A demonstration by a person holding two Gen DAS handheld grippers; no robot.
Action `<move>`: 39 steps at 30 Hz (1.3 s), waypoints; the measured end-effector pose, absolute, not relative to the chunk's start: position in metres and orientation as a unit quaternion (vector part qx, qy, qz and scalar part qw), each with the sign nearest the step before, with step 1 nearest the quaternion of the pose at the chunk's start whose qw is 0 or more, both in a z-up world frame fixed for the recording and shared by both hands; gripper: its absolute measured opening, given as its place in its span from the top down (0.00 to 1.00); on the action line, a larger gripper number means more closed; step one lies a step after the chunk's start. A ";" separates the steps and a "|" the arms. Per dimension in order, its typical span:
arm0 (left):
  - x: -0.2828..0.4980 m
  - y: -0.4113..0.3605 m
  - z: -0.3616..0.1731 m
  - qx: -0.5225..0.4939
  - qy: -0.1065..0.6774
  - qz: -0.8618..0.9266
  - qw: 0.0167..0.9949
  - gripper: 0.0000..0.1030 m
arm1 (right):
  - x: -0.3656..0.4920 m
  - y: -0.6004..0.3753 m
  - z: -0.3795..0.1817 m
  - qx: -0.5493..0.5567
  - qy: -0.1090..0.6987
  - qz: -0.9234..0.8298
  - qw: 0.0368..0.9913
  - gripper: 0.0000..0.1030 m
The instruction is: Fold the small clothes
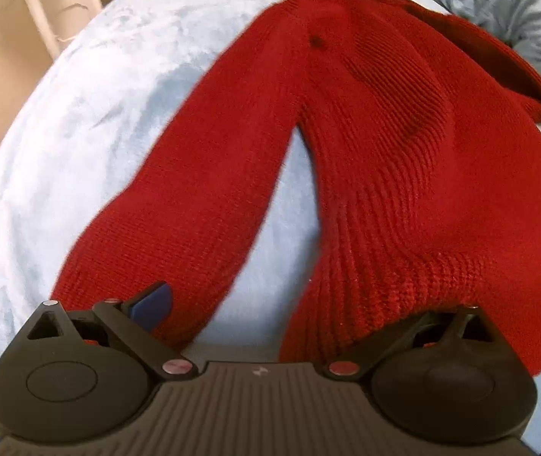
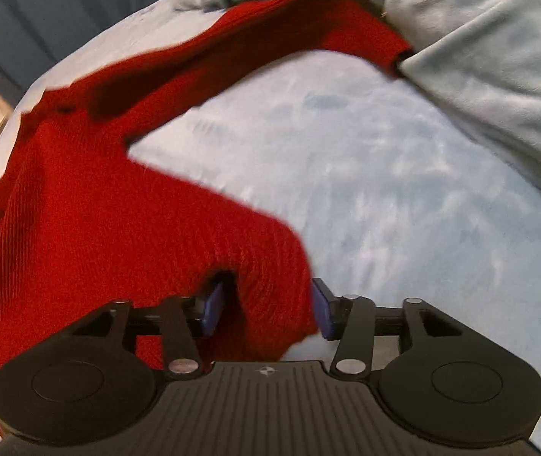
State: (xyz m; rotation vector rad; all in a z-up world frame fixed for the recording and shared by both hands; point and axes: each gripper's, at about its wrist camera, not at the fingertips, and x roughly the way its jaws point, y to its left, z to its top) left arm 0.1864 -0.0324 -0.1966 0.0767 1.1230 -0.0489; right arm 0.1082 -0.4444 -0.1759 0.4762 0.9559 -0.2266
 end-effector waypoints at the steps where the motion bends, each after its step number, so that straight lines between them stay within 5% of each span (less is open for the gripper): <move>1: 0.185 -0.034 -0.196 0.039 0.535 -0.027 0.844 0.02 | 0.106 -0.440 -0.178 0.222 0.452 -0.106 0.857 0.44; 12: 0.203 -0.017 -0.183 -0.023 0.542 -0.015 0.840 0.02 | 0.087 -0.478 -0.177 0.329 0.410 -0.136 0.840 0.42; 17: 0.214 -0.001 -0.185 -0.078 0.558 0.004 0.826 0.02 | 0.089 -0.467 -0.180 0.286 0.419 -0.126 0.852 0.42; 24: 0.196 -0.028 -0.196 0.008 0.551 -0.014 0.834 0.01 | 0.069 -0.417 -0.190 0.140 0.415 -0.114 0.892 0.39; 30: 0.181 -0.050 -0.205 0.092 0.533 -0.015 0.841 0.00 | 0.069 -0.414 -0.194 0.120 0.418 -0.103 0.895 0.27; 35: 0.172 -0.064 -0.209 0.135 0.520 -0.039 0.842 0.02 | 0.101 -0.407 -0.197 0.078 0.402 -0.140 0.902 0.27; 36: 0.169 -0.066 -0.207 0.141 0.515 -0.050 0.844 0.08 | 0.107 -0.411 -0.198 0.093 0.402 -0.154 0.898 0.48; 37: 0.165 -0.066 -0.202 0.140 0.511 -0.070 0.845 0.54 | 0.111 -0.414 -0.197 0.107 0.403 -0.155 0.895 0.64; 38: 0.165 -0.065 -0.196 0.124 0.517 -0.092 0.842 0.82 | 0.114 -0.414 -0.194 0.113 0.407 -0.143 0.895 0.82; 39: 0.167 -0.060 -0.187 0.099 0.522 -0.090 0.843 0.82 | 0.115 -0.412 -0.188 0.113 0.417 -0.132 0.892 0.85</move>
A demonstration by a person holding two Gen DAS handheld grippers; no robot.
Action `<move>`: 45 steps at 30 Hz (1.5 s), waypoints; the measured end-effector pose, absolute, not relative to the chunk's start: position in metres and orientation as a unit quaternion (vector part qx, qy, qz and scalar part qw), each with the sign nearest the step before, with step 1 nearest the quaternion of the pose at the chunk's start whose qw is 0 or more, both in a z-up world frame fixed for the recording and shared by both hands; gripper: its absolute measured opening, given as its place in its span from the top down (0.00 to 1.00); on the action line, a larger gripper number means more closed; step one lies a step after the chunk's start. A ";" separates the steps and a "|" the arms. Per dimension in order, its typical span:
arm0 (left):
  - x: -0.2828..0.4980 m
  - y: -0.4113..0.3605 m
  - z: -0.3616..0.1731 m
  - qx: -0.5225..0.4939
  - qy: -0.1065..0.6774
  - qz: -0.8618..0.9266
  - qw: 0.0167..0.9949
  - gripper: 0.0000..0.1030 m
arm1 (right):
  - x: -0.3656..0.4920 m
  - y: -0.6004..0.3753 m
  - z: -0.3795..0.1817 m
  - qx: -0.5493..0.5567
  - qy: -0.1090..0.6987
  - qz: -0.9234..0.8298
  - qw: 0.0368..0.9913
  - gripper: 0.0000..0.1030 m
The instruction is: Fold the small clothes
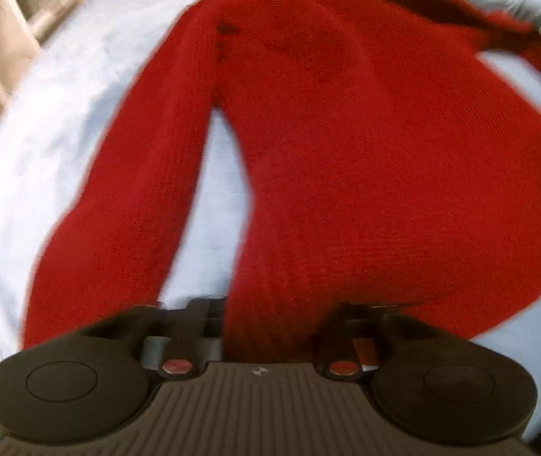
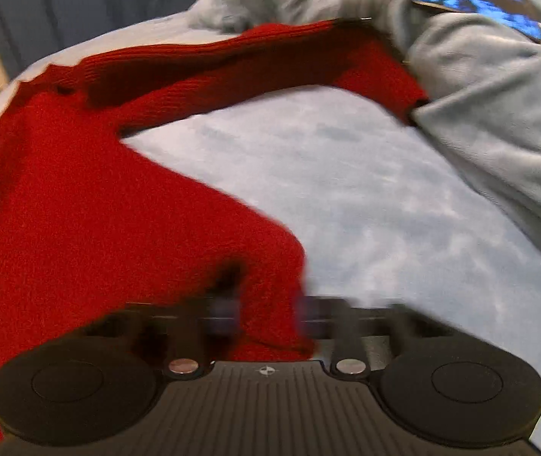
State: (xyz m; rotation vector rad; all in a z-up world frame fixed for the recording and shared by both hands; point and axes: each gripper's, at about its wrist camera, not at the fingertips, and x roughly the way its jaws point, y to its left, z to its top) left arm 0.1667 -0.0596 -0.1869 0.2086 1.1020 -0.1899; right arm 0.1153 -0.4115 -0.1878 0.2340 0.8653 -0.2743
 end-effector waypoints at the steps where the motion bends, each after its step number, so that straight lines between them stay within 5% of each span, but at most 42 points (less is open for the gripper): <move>1: 0.167 -0.054 -0.178 0.087 0.516 -0.087 0.848 0.83 | 0.114 -0.408 -0.180 0.102 0.424 -0.129 0.890 0.86; 12: 0.098 0.043 -0.047 0.129 0.390 -0.047 0.911 0.84 | 0.015 -0.380 -0.024 0.042 0.367 -0.030 0.929 0.91; 20: 0.057 0.013 -0.159 0.179 0.489 -0.077 0.851 0.83 | 0.015 -0.360 -0.132 0.002 0.514 -0.089 0.853 0.92; 24: 0.045 0.012 -0.170 0.175 0.492 -0.092 0.848 0.75 | 0.007 -0.359 -0.127 0.015 0.508 -0.105 0.855 0.95; 27: 0.049 0.018 -0.181 0.174 0.500 -0.086 0.844 0.90 | 0.005 -0.355 -0.119 0.003 0.500 -0.098 0.860 0.95; 38: 0.053 0.025 -0.170 0.170 0.484 -0.076 0.855 0.93 | 0.000 -0.354 -0.146 0.014 0.524 -0.094 0.846 0.95; 45: 0.048 0.040 -0.117 0.144 0.440 -0.067 0.884 0.98 | -0.010 -0.362 -0.070 0.054 0.434 -0.073 0.896 0.95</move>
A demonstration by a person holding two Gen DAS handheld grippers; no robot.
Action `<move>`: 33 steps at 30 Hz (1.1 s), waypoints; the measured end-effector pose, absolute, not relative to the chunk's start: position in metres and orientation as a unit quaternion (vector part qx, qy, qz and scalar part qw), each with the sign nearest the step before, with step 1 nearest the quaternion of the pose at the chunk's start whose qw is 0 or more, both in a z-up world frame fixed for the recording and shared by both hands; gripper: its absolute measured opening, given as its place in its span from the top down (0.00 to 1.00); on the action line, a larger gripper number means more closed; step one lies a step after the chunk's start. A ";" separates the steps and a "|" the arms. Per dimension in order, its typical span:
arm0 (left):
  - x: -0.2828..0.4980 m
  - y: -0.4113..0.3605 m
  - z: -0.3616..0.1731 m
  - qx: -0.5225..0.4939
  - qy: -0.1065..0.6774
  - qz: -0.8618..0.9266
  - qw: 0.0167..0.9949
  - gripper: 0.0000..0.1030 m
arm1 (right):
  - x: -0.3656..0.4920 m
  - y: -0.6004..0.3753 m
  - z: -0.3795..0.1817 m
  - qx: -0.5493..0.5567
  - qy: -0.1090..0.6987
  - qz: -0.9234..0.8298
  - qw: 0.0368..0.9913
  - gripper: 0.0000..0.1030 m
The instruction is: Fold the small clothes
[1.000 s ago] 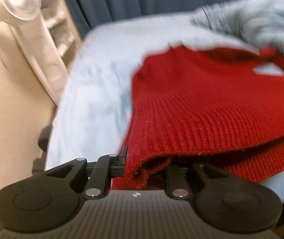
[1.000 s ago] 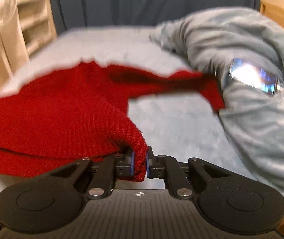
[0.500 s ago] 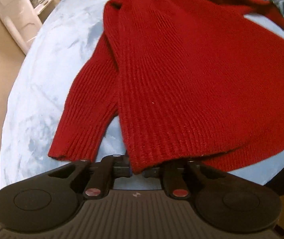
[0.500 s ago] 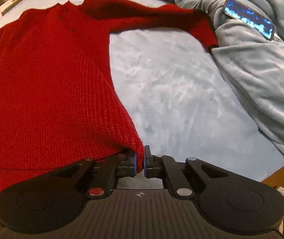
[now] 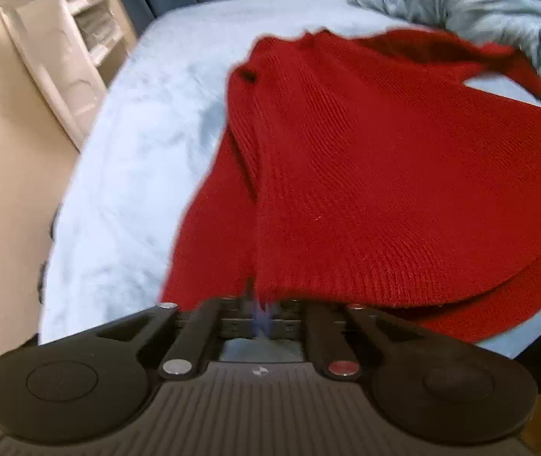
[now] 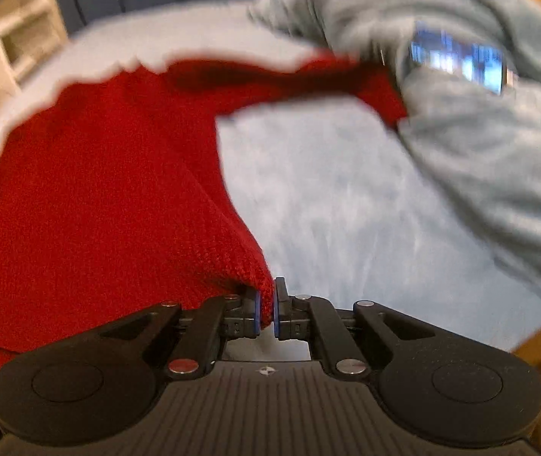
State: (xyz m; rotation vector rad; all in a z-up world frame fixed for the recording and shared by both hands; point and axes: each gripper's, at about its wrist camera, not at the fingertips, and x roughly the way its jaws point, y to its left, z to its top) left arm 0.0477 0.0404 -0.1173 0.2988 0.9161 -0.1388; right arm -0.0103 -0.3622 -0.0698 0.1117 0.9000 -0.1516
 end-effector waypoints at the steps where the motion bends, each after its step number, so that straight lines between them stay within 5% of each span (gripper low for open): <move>1: 0.048 0.044 -0.115 0.142 0.440 -0.066 0.884 0.98 | -0.014 -0.362 -0.059 0.050 0.423 -0.066 0.902 0.95; 7: 0.051 0.054 -0.153 0.132 0.497 -0.065 0.855 0.96 | -0.011 -0.364 -0.120 0.040 0.530 -0.046 0.846 0.93; 8: 0.051 0.057 -0.155 0.128 0.500 -0.053 0.855 0.89 | -0.010 -0.363 -0.138 0.033 0.563 -0.063 0.823 0.93; 10: 0.054 0.068 -0.151 0.117 0.497 -0.040 0.859 0.55 | -0.015 -0.359 -0.151 0.010 0.587 -0.090 0.805 0.85; 11: 0.054 0.075 -0.147 0.111 0.488 -0.033 0.865 0.31 | -0.019 -0.358 -0.148 0.014 0.579 -0.088 0.811 0.70; 12: 0.055 0.084 -0.141 0.105 0.475 -0.025 0.874 0.17 | -0.022 -0.358 -0.141 0.025 0.570 -0.087 0.817 0.55; 17: 0.081 0.123 -0.123 0.075 0.429 0.028 0.900 0.02 | -0.020 -0.359 -0.108 0.056 0.512 -0.118 0.849 0.49; 24: 0.176 0.129 -0.184 0.028 0.551 -0.002 0.834 0.00 | 0.012 -0.326 -0.106 0.062 0.501 -0.085 0.859 0.49; 28: 0.199 0.113 -0.191 0.028 0.553 -0.019 0.832 0.03 | 0.017 -0.304 -0.110 0.055 0.511 -0.057 0.856 0.49; 29: 0.201 0.110 -0.189 0.029 0.552 -0.029 0.833 0.23 | 0.017 -0.300 -0.111 0.053 0.514 -0.053 0.854 0.49; 31: 0.199 0.102 -0.178 0.041 0.538 -0.066 0.839 0.82 | 0.018 -0.294 -0.116 0.047 0.522 -0.049 0.851 0.49; 33: 0.203 0.099 -0.163 0.062 0.533 -0.058 0.842 0.83 | 0.021 -0.292 -0.119 0.044 0.526 -0.051 0.848 0.49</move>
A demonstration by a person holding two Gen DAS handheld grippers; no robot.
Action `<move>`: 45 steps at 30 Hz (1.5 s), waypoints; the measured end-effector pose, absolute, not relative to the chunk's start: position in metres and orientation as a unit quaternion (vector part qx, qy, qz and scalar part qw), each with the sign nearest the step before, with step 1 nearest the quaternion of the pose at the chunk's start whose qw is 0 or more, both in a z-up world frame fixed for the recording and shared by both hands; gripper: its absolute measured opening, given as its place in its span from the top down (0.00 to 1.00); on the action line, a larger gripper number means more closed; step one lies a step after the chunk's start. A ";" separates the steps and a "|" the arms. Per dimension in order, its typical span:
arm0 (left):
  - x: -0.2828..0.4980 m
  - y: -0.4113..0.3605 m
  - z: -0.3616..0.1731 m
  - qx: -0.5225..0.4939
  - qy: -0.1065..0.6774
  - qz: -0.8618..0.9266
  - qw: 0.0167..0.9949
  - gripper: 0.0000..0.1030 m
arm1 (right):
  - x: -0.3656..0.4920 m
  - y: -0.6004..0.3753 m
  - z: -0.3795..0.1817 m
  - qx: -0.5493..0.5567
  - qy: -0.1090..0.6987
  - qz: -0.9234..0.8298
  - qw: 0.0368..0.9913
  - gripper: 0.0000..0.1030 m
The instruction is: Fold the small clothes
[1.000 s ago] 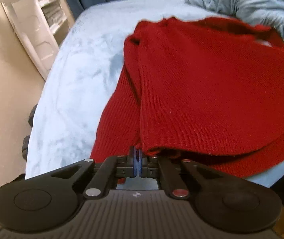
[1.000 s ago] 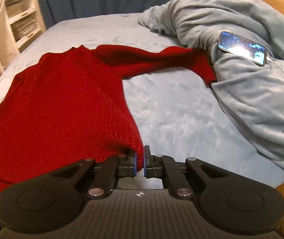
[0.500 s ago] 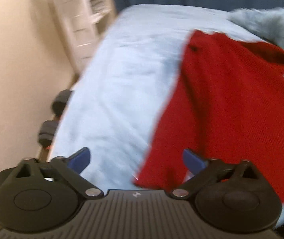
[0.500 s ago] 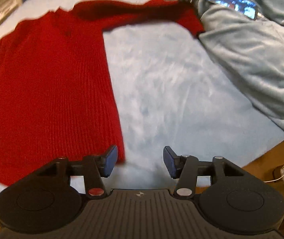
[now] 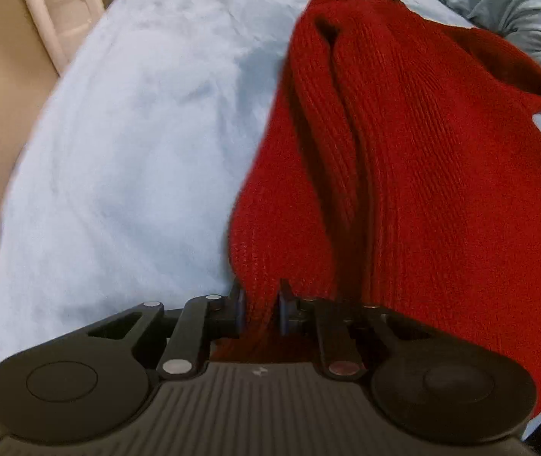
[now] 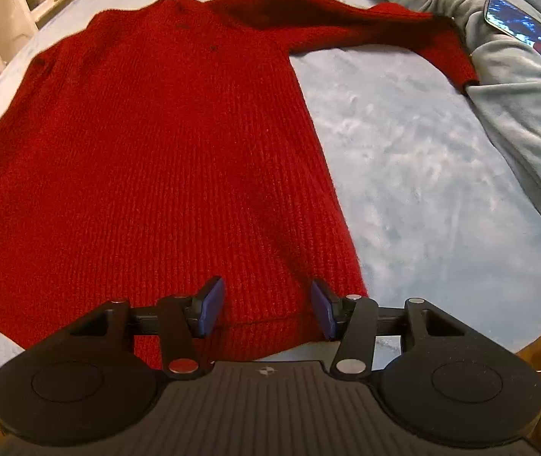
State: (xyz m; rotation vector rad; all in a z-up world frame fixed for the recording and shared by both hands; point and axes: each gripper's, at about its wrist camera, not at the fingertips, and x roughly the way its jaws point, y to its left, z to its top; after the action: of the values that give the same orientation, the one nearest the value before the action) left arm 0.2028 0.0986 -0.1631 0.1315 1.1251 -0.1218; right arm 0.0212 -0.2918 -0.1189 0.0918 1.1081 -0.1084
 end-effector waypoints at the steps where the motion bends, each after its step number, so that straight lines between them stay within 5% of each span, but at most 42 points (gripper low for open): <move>1: 0.206 0.103 -0.153 0.077 0.518 -0.046 0.851 0.83 | 0.023 -0.292 -0.120 0.043 0.527 -0.054 0.847 0.49; 11: 0.364 0.219 -0.009 0.157 0.359 0.206 0.897 0.83 | 0.035 -0.292 -0.106 0.033 0.506 -0.069 0.859 0.50; 16: 0.414 0.194 -0.012 0.215 0.351 0.223 0.884 0.79 | 0.040 -0.293 -0.116 0.031 0.520 -0.069 0.851 0.50; 19: 0.424 0.184 -0.046 0.227 0.384 0.222 0.867 0.48 | 0.048 -0.301 -0.122 0.047 0.524 -0.077 0.847 0.50; 21: 0.418 0.172 -0.070 0.238 0.385 0.218 0.865 0.06 | 0.060 -0.316 -0.119 0.077 0.506 -0.087 0.855 0.49; 22: 0.410 0.167 -0.080 0.247 0.382 0.211 0.865 0.02 | 0.069 -0.327 -0.114 0.095 0.489 -0.095 0.862 0.49; 29: 0.322 0.116 -0.114 0.177 0.409 0.083 0.891 0.01 | 0.170 -0.421 -0.120 0.239 0.378 -0.150 0.882 0.29; 39: 0.227 0.061 -0.177 0.113 0.487 0.013 0.866 0.01 | 0.316 -0.409 -0.185 0.294 0.427 -0.102 0.849 0.20; 40: 0.228 0.058 -0.183 0.110 0.494 0.015 0.862 0.01 | 0.324 -0.404 -0.187 0.289 0.429 -0.096 0.851 0.25; 41: 0.232 0.056 -0.186 0.105 0.501 0.016 0.859 0.01 | 0.328 -0.397 -0.186 0.273 0.420 -0.077 0.862 0.78; 42: 0.230 0.053 -0.188 0.100 0.504 0.016 0.858 0.01 | 0.331 -0.390 -0.183 0.252 0.419 -0.053 0.871 0.86; 45: 0.226 0.045 -0.191 0.109 0.503 0.019 0.857 0.01 | 0.334 -0.394 -0.159 0.196 0.404 -0.065 0.891 0.87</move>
State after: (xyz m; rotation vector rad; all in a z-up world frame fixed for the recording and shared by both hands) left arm 0.2260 0.0446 -0.1907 0.2292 1.0558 0.0399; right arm 0.3335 -0.3943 -0.1594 0.4062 0.8380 -0.1339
